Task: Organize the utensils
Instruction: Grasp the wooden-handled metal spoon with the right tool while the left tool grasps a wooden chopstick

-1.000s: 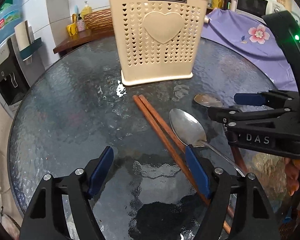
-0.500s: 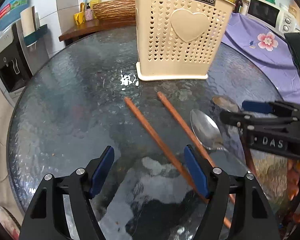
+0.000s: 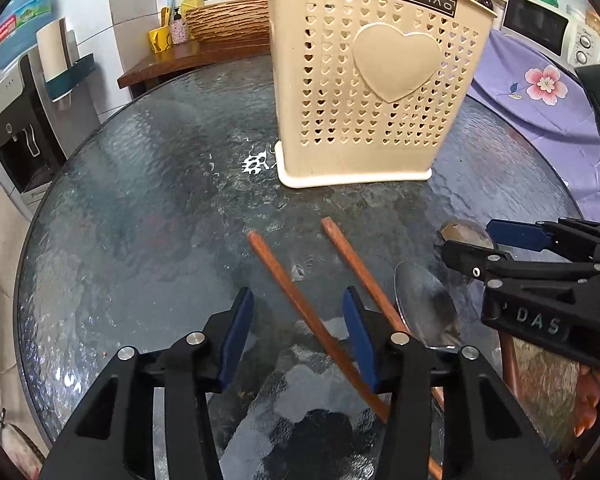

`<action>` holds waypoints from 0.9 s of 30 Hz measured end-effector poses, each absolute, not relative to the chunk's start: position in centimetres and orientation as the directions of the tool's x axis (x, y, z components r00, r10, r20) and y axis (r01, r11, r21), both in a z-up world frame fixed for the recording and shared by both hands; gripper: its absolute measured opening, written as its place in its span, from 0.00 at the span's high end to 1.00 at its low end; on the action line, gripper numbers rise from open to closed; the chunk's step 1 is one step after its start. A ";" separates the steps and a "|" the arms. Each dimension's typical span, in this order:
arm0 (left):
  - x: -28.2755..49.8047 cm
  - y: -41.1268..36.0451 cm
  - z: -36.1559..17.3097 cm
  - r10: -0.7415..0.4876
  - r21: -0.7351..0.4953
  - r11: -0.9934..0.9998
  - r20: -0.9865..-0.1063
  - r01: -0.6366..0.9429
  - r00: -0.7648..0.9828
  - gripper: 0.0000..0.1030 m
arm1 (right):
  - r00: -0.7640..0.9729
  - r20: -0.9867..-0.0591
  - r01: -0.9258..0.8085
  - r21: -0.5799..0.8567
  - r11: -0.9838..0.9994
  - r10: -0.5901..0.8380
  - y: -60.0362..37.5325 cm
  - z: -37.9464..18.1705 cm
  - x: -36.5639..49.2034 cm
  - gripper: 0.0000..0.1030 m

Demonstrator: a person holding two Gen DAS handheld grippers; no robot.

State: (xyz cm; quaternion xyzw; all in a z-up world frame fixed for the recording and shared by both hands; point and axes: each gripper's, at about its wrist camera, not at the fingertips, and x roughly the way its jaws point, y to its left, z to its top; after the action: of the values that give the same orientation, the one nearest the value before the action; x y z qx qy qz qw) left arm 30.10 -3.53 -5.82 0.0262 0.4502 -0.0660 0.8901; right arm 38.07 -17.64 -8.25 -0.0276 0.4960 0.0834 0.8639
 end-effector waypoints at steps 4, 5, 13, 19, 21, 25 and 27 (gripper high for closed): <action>30.4 -4.2 -5.9 -0.081 0.010 0.989 -0.804 0.150 0.589 0.62 | 0.490 -0.864 -0.181 0.028 0.983 0.115 -17.4 -8.3 37.9 0.53; 30.5 -4.2 -5.9 -0.082 0.010 0.988 -0.804 0.152 0.589 0.63 | 0.490 -0.863 -0.181 0.031 0.983 0.118 -17.5 -8.3 37.9 0.53; 31.2 -4.6 -5.8 -0.092 0.004 0.987 -0.806 0.160 0.585 0.76 | 0.501 -0.851 -0.188 0.067 0.980 0.155 -17.6 -8.3 37.5 0.53; 31.7 -4.1 -5.7 -0.109 -0.016 0.986 -0.808 0.163 0.580 0.86 | 0.557 -0.817 -0.192 0.048 0.980 0.149 -17.9 -7.8 37.2 0.53; 31.8 -4.1 -5.7 -0.117 -0.025 0.986 -0.807 0.163 0.580 0.86 | 0.583 -0.797 -0.193 0.054 0.980 0.158 -18.3 -7.3 36.9 0.53; 31.9 -3.7 -5.7 -0.146 -0.063 0.985 -0.802 0.161 0.580 0.88 | 0.628 -0.761 -0.191 0.053 0.980 0.163 -18.8 -6.2 36.2 0.54; 32.1 -3.6 -5.8 -0.158 -0.077 0.984 -0.801 0.162 0.577 0.88 | 0.637 -0.753 -0.187 0.057 0.981 0.165 -19.0 -5.8 35.8 0.53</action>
State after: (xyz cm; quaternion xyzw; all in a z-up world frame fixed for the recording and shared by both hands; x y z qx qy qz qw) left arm 32.07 -3.57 -5.76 0.0023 0.4508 -0.0901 0.8881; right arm 35.78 -19.01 -5.84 -0.0132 0.4150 0.0975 0.9045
